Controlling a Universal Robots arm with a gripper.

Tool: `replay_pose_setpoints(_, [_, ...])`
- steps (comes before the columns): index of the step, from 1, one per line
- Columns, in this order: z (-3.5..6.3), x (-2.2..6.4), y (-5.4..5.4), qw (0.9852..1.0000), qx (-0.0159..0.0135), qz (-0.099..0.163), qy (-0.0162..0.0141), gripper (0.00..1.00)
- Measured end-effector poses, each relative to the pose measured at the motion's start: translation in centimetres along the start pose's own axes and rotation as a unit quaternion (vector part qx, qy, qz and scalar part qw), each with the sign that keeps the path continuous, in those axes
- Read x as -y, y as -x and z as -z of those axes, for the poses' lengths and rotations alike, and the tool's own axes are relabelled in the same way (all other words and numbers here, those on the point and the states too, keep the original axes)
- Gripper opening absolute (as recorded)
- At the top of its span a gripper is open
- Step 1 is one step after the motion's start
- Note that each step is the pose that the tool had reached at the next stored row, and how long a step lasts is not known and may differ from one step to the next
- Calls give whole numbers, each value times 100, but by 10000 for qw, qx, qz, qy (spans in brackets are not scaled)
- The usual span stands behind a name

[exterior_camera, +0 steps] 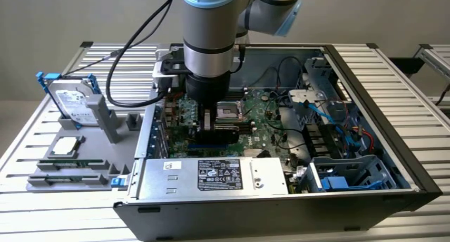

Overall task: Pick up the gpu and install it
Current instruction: 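Insert the gpu into the slot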

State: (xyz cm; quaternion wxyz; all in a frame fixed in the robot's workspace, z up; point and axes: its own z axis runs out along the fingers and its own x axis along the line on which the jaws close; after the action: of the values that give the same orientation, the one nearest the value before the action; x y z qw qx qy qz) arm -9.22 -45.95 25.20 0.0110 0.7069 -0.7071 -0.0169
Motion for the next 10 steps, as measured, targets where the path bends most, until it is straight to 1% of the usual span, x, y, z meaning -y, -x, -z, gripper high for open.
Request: replay_pose_setpoints(10, [-6, -2, 1, 10000, -1, 37, 0, 27])
